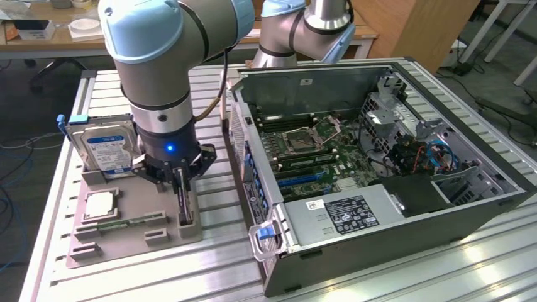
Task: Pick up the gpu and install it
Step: 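Pick up the gpu and move the gpu toward the slot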
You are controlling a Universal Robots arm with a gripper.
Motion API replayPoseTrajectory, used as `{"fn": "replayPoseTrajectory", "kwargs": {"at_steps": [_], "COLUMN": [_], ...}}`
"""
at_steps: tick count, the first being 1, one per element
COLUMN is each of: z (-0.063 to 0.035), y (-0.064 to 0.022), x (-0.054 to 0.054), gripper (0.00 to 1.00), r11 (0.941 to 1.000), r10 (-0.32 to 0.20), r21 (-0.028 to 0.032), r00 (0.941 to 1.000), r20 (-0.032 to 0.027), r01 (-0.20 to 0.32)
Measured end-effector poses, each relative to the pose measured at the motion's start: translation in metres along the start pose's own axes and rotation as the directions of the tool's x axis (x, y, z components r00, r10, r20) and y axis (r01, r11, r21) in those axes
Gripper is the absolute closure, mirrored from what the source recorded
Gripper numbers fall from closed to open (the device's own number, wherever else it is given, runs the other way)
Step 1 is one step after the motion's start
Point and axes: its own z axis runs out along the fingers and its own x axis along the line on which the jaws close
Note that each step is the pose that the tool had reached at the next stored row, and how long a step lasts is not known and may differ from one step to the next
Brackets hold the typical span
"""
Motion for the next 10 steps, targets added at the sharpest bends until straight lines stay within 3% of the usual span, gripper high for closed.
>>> {"fn": "replayPoseTrajectory", "kwargs": {"at_steps": [10], "z": [0.0], "y": [0.0], "x": [0.0], "gripper": [0.73], "r11": [1.0], "r10": [0.0], "r21": [0.0], "r00": [1.0], "r20": [0.0], "r01": [0.0]}}
